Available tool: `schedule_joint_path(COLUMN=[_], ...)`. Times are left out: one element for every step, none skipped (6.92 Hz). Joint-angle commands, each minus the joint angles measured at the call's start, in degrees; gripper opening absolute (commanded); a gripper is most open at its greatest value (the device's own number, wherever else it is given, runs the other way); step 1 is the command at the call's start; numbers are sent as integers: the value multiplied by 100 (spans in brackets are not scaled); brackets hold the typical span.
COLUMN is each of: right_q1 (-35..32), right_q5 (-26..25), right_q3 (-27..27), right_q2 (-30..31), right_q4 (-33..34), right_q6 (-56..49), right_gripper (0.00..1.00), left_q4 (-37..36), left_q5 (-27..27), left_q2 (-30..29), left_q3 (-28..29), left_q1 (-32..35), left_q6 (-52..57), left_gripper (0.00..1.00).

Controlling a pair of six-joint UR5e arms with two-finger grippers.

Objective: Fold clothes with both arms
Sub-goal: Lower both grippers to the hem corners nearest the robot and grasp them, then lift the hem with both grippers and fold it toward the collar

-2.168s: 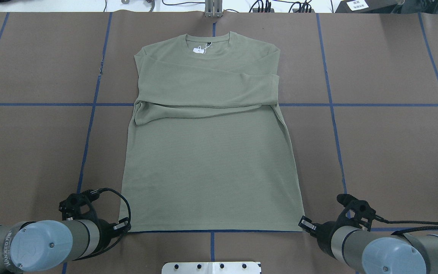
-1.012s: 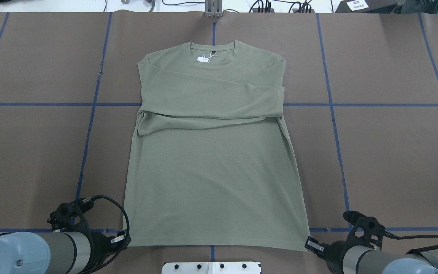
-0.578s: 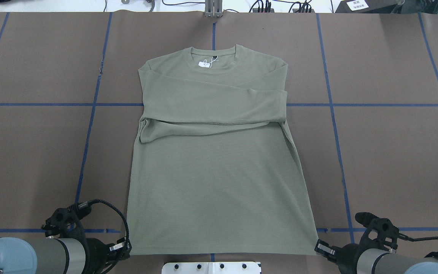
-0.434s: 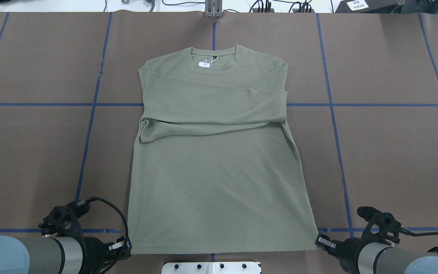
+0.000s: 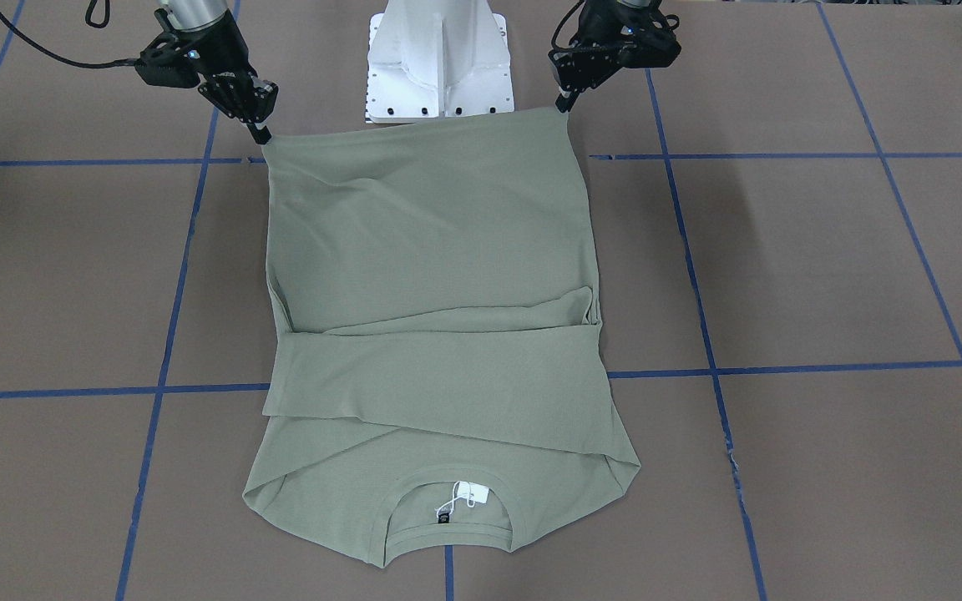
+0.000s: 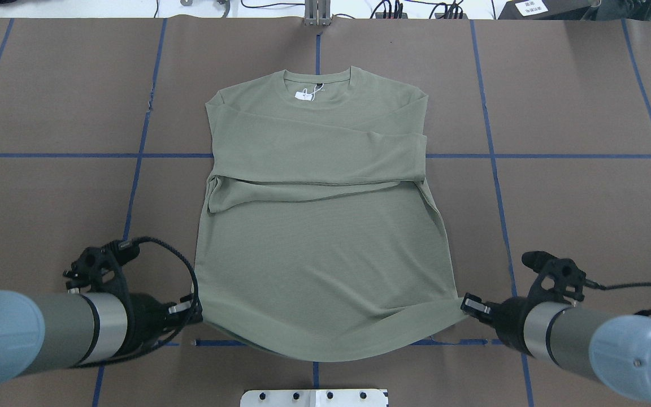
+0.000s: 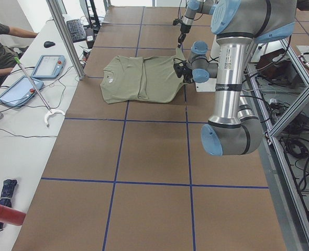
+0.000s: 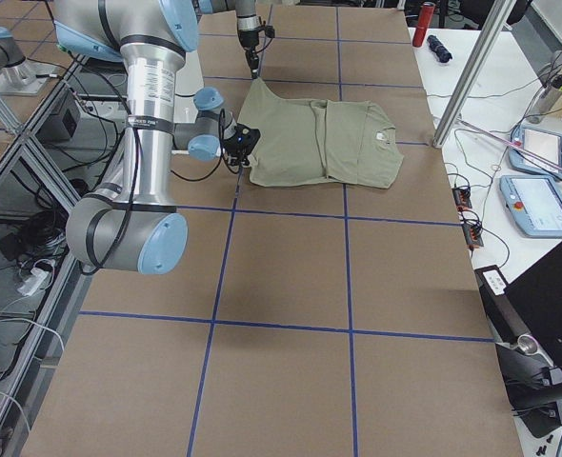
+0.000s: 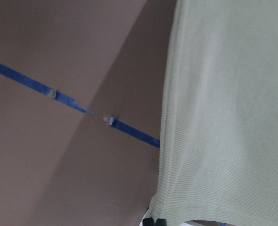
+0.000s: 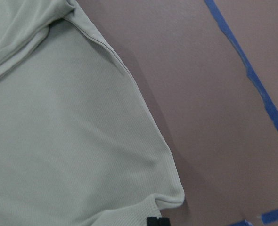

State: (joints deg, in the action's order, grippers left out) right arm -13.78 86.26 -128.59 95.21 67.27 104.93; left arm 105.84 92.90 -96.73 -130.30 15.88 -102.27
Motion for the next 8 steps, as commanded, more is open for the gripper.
schedule_joint_path(right_q1=[-1542,-1931,-2257,-2556,-2847,-3102,-3287,-3428], right_q5=[1240,1270,1288,1288,1471,1760,1789,1798], right_q3=[1094,1552,1739,1941,2274,2817,3475,4012], right_q2=[-1078,-1518,-2071,-2624,-2882,-3268,-3672,-3980], right_q4=[14,232,974,1556,1605,1605,1597,1597], right_q6=[-900,-1095,-1324,-1535,-1667,-1982,-2028,-2203], right_gripper=[0,0,0,0,0,0,0,0], left_q4=[7,42,51,103,113,469,1082,1393], left_q5=[26,26,18,9,0,-9,-17,-17], left_q2=[-450,-670,-1003,-1293,-1514,-1742,-1936,-2086], left_q3=[687,1030,1399,1864,2277,2821,3270,3753], left_q1=[921,1256,1546,1836,2066,2190,2487,2638], left_q6=[967,1154,1383,1655,1936,2017,2053,2244], left_gripper=[0,0,0,0,0,0,0,0])
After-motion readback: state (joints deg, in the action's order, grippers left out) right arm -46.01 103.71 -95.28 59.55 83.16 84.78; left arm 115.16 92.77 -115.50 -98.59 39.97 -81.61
